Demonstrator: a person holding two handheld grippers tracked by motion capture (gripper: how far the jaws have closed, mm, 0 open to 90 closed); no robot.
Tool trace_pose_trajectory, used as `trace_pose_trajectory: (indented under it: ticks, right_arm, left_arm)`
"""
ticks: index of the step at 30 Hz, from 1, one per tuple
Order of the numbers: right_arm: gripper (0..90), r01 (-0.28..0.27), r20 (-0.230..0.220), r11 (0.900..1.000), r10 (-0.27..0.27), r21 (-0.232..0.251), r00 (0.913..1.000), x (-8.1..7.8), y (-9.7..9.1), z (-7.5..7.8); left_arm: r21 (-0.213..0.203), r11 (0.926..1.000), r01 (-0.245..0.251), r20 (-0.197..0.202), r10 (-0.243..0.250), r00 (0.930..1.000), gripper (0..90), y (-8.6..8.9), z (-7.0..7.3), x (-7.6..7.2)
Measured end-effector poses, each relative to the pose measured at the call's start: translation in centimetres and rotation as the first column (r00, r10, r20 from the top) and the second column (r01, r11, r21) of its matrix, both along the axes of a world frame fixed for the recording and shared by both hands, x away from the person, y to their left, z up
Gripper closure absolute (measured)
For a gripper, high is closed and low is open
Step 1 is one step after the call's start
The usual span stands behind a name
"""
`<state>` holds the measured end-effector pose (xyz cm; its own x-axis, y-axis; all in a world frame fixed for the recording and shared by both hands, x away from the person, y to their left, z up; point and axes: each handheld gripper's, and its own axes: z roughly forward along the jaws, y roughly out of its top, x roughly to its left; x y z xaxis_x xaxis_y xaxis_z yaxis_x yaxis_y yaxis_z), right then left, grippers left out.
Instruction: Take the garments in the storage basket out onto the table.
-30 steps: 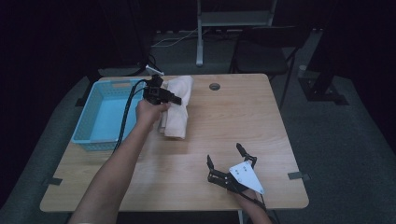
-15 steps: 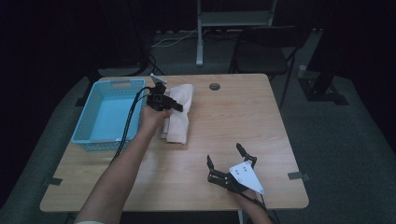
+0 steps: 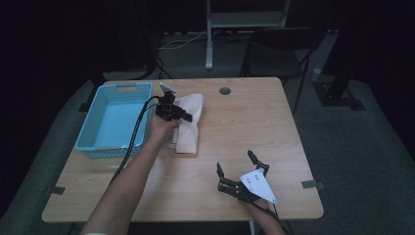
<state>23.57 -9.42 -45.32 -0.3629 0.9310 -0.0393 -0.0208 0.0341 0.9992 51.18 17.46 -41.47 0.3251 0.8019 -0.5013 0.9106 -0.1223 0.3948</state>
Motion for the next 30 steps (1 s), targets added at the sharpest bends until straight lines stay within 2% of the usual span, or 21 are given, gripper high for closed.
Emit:
trace_pose_trajectory:
  ticks: [2,7,9,11,14,15,18,22,24,26,27,28,30]
  right_arm:
    - [0.5,0.000,0.000,1.0000,0.000,0.000,1.0000,0.0,0.0,0.0]
    - [0.5,0.001,0.000,1.0000,-0.001,0.000,1.0000,0.0,0.0,0.0]
    - [0.5,0.001,-0.002,1.0000,-0.001,0.003,1.0000,0.0,0.0,0.0]
    - [0.5,0.001,-0.002,1.0000,-0.001,0.003,1.0000,0.0,0.0,0.0]
    - [0.5,0.001,-0.002,1.0000,-0.001,0.003,1.0000,0.0,0.0,0.0]
    - [0.5,0.001,-0.002,1.0000,-0.001,0.003,1.0000,0.0,0.0,0.0]
    - [0.5,0.002,0.000,1.0000,-0.002,0.001,1.0000,0.0,0.0,0.0]
    - [0.5,0.003,0.000,1.0000,-0.003,0.001,1.0000,0.0,0.0,0.0]
    - [0.5,0.003,0.000,1.0000,-0.003,0.001,1.0000,0.0,0.0,0.0]
    - [0.5,0.003,0.000,1.0000,-0.003,0.001,1.0000,0.0,0.0,0.0]
    - [0.5,0.003,0.000,1.0000,-0.003,0.001,1.0000,0.0,0.0,0.0]
    - [0.5,0.004,0.000,1.0000,-0.004,0.001,1.0000,0.0,0.0,0.0]
    - [0.5,0.004,0.000,1.0000,-0.004,0.001,1.0000,0.0,0.0,0.0]
  left_arm:
    - [-0.001,1.0000,-0.004,0.003,0.004,1.0000,65.5,0.0,-0.3,-0.1]
    - [0.033,0.9995,-0.002,0.038,0.001,0.9993,65.5,-0.4,-0.7,-0.4]
    - [0.031,0.9995,0.002,0.043,-0.004,0.9991,65.1,-0.4,-0.9,-0.5]
    - [0.025,0.9997,-0.003,0.072,0.001,0.9974,65.1,-0.4,-1.2,-0.7]
    - [0.050,0.9988,-0.001,0.108,-0.005,0.9941,64.9,-0.6,-1.2,-1.1]
    - [0.050,0.9988,-0.001,0.108,-0.005,0.9941,64.9,-0.6,-1.2,-1.1]
    - [0.092,0.9958,0.000,0.156,-0.015,0.9876,64.5,-1.0,-1.2,-1.6]
    - [0.173,0.9848,0.016,0.218,-0.054,0.9744,64.0,-1.7,-1.1,-2.1]
    - [0.215,0.9765,0.019,0.256,-0.075,0.9639,63.1,-2.1,-1.1,-2.4]
    - [0.278,0.9606,0.017,0.290,-0.100,0.9519,61.8,-2.6,-1.1,-2.8]
    - [0.278,0.9606,0.017,0.290,-0.100,0.9519,60.0,-2.6,-1.1,-2.8]
    - [0.321,0.9471,0.006,0.321,-0.114,0.9401,58.7,-3.0,-1.2,-3.2]
    - [0.344,0.9390,-0.004,0.339,-0.121,0.9329,56.7,-3.3,-1.3,-3.3]
